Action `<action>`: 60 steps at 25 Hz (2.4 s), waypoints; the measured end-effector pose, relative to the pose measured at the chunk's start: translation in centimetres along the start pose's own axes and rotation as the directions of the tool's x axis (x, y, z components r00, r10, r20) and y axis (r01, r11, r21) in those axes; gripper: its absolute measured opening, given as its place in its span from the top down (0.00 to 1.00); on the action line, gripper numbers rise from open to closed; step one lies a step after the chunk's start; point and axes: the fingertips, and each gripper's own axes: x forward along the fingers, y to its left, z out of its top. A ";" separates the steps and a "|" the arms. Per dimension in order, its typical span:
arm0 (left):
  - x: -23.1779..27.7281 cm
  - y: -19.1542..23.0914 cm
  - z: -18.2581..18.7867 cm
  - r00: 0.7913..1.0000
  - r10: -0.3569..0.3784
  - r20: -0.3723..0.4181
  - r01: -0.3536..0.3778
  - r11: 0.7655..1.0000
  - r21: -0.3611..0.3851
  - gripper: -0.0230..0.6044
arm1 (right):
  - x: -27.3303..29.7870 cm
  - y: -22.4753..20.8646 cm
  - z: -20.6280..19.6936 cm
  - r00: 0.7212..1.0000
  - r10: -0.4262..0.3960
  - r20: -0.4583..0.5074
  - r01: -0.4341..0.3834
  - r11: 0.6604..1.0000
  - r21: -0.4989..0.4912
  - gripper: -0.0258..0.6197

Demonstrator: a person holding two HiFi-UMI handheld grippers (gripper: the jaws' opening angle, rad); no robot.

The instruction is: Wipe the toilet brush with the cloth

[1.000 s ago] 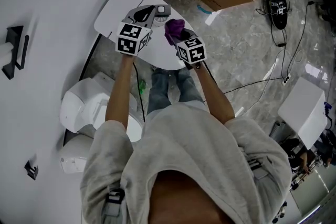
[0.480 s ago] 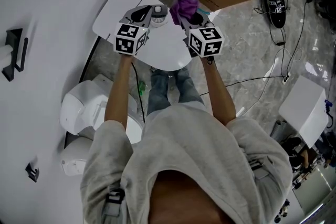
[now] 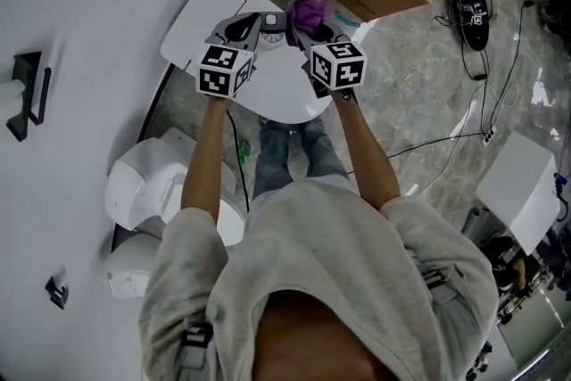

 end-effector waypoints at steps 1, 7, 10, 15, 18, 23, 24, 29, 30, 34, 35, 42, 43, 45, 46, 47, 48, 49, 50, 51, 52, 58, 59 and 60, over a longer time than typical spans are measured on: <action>0.0 0.0 0.0 1.000 0.002 0.002 -0.002 1.000 -0.002 0.93 | 0.3 -0.1 -0.6 1.000 -0.001 -0.014 0.001 1.000 0.008 0.77; 0.0 0.1 0.0 1.000 0.002 0.005 -0.002 1.000 -0.013 0.93 | 2.3 -1.0 -3.9 0.995 0.007 -0.098 -0.002 0.998 0.055 0.77; -0.1 0.2 0.0 1.000 0.001 0.007 0.000 1.000 -0.020 0.93 | 3.1 -1.5 -4.9 0.992 0.019 -0.126 -0.009 0.997 0.075 0.77; 0.0 0.2 0.0 1.000 -0.006 0.007 0.006 1.000 -0.021 0.93 | 4.2 -2.2 -7.7 0.976 0.026 -0.217 -0.013 0.998 0.063 0.77; 0.0 0.2 0.0 1.000 -0.008 0.005 0.008 1.000 -0.022 0.93 | 4.1 -3.2 -9.5 0.964 0.010 -0.266 0.006 0.998 0.058 0.77; -0.1 0.3 -0.1 1.000 -0.008 0.009 0.008 1.000 -0.027 0.93 | 3.0 -5.2 -8.5 0.971 -0.025 -0.236 0.041 0.997 0.062 0.77; -0.1 0.3 0.0 1.000 -0.007 0.011 0.007 1.000 -0.027 0.93 | 2.9 -5.5 -7.6 0.976 -0.030 -0.216 0.043 0.998 0.056 0.77; 0.1 0.3 0.0 1.000 -0.005 0.015 0.006 0.999 -0.033 0.93 | 2.3 -5.4 -0.9 0.996 -0.021 -0.087 0.021 1.000 0.001 0.77; 0.1 0.3 0.0 1.000 -0.005 0.015 0.006 0.999 -0.034 0.93 | 2.1 -5.1 0.6 0.998 -0.013 -0.059 0.013 1.000 -0.012 0.77; 0.2 0.2 0.0 1.000 -0.003 0.011 0.004 0.999 -0.035 0.93 | 1.7 -3.0 6.2 0.998 0.044 0.044 -0.041 0.997 -0.066 0.77; 0.2 0.2 0.1 1.000 -0.003 0.011 0.003 0.999 -0.036 0.93 | 1.7 -2.5 7.3 0.996 0.062 0.062 -0.057 0.995 -0.079 0.77; 0.1 0.4 0.1 1.000 0.005 0.016 -0.004 0.999 -0.043 0.93 | 3.0 0.7 8.6 0.987 0.155 0.048 -0.149 0.983 -0.110 0.77; 0.2 0.4 0.1 1.000 0.005 0.016 -0.005 0.999 -0.043 0.93 | 3.3 0.8 8.1 0.986 0.161 0.034 -0.156 0.982 -0.107 0.77; 0.2 0.4 0.1 1.000 0.007 0.017 -0.006 0.999 -0.044 0.93 | 3.8 0.8 6.8 0.986 0.166 0.000 -0.165 0.982 -0.094 0.77; 0.2 0.4 0.1 1.000 0.008 0.018 -0.007 0.999 -0.044 0.93 | 4.0 0.7 6.1 0.986 0.166 -0.018 -0.167 0.982 -0.086 0.77; 0.2 0.4 0.1 1.000 0.008 0.018 -0.008 0.999 -0.045 0.93 | 4.3 0.6 5.4 0.985 0.168 -0.034 -0.170 0.983 -0.073 0.77; 0.2 0.4 0.1 1.000 0.009 0.018 -0.008 0.999 -0.045 0.93 | 4.5 0.4 4.8 0.984 0.173 -0.042 -0.175 0.983 -0.049 0.77; 0.2 0.4 0.1 1.000 0.011 0.018 -0.010 0.999 -0.046 0.93 | 4.7 0.3 4.4 0.983 0.181 -0.040 -0.182 0.983 -0.011 0.77; 0.2 0.5 0.1 1.000 0.012 0.018 -0.011 0.999 -0.047 0.93 | 4.9 0.1 4.1 0.981 0.193 -0.030 -0.192 0.981 0.039 0.77; 0.1 0.5 0.0 1.000 0.014 0.018 -0.013 0.999 -0.048 0.93 | 5.0 -0.1 4.0 0.979 0.204 -0.016 -0.202 0.975 0.093 0.77; 0.1 0.6 0.0 1.000 0.014 0.018 -0.014 0.999 -0.048 0.93 | 5.2 -0.4 3.8 0.977 0.211 -0.005 -0.208 0.968 0.142 0.77; 0.1 0.8 0.0 1.000 0.020 0.020 -0.019 0.998 -0.053 0.93 | 5.6 -1.3 1.6 0.972 0.233 -0.042 -0.218 0.951 0.217 0.77; 0.1 0.8 0.0 1.000 0.021 0.021 -0.019 0.998 -0.054 0.93 | 5.7 -1.5 1.3 0.973 0.227 -0.047 -0.211 0.951 0.228 0.77; 0.1 0.8 0.0 1.000 0.021 0.021 -0.020 0.998 -0.054 0.93 | 5.7 -1.7 1.0 0.973 0.223 -0.050 -0.205 0.948 0.244 0.77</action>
